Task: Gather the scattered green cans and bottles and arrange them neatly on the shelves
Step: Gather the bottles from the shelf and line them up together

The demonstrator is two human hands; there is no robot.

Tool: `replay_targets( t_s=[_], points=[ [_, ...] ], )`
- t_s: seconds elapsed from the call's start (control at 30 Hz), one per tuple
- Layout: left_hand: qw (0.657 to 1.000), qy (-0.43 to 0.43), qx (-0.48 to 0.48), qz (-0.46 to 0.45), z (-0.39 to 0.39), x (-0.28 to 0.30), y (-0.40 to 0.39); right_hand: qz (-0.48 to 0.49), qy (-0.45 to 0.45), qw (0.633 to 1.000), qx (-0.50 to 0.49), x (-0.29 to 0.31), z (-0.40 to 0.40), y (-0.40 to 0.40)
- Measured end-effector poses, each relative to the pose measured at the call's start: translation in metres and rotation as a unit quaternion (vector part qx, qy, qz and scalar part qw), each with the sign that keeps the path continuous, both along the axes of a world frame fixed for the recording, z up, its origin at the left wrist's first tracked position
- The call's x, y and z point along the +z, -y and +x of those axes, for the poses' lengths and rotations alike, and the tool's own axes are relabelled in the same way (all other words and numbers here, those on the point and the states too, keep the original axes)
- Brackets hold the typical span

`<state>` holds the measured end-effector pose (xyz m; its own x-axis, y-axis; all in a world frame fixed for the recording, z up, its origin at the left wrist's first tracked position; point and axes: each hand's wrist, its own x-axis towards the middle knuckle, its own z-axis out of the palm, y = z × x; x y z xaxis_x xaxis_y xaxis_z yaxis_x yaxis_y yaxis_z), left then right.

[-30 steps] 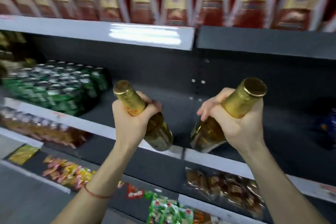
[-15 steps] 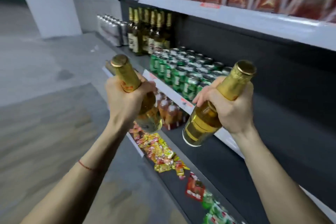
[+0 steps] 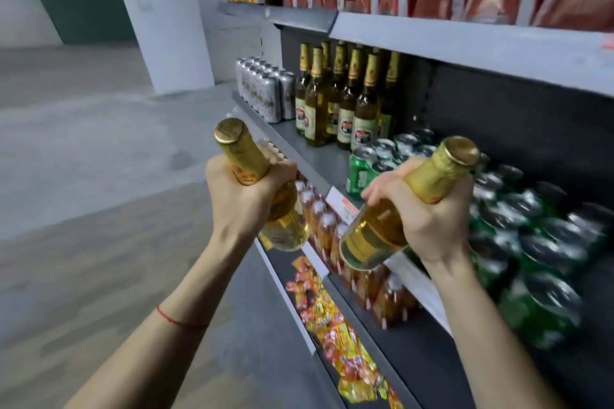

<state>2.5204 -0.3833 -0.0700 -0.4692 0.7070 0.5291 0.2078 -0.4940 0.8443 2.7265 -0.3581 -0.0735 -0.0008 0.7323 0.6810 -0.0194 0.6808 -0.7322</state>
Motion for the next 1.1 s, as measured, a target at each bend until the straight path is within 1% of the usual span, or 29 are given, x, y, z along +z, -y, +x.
replay_targets(
  t_s=[0.17,0.23,0.33,0.5,0.6,0.67,0.73,0.8,0.87,0.97,1.1],
  points=[
    [0.998,0.029,0.029,0.057,-0.030,0.012,-0.093,0.042,-0.022,0.998,-0.029,0.005,-0.035,-0.088],
    [0.996,0.036,0.025,0.072,-0.041,0.011,-0.125,0.055,-0.028,0.997,-0.041,0.004,-0.049,-0.115],
    [0.997,0.034,-0.010,0.069,-0.053,0.006,-0.176,0.073,-0.032,0.995,-0.059,-0.001,-0.070,-0.150],
    [0.994,-0.001,-0.094,0.049,-0.071,-0.012,-0.274,0.080,-0.027,0.988,-0.131,-0.016,-0.107,-0.204],
    [0.988,-0.017,-0.142,0.049,-0.078,-0.020,-0.332,0.069,-0.037,0.980,-0.186,-0.021,-0.131,-0.237],
    [0.982,-0.037,-0.174,0.058,-0.080,-0.023,-0.365,0.043,-0.052,0.972,-0.223,-0.022,-0.144,-0.257],
    [0.973,-0.053,-0.213,0.074,-0.082,-0.025,-0.393,0.026,-0.062,0.962,-0.265,-0.022,-0.153,-0.275],
    [0.965,-0.069,-0.244,0.069,-0.082,-0.028,-0.415,0.023,-0.058,0.948,-0.311,-0.022,-0.160,-0.289],
    [0.959,-0.080,-0.266,0.053,-0.080,-0.031,-0.431,0.007,-0.057,0.938,-0.343,-0.022,-0.163,-0.300],
    [0.952,-0.094,-0.289,0.025,-0.077,-0.032,-0.443,-0.042,-0.043,0.919,-0.390,-0.022,-0.166,-0.314],
    [0.942,-0.110,-0.318,0.005,-0.072,-0.032,-0.450,-0.082,-0.036,0.902,-0.421,-0.022,-0.166,-0.326]
  ],
)
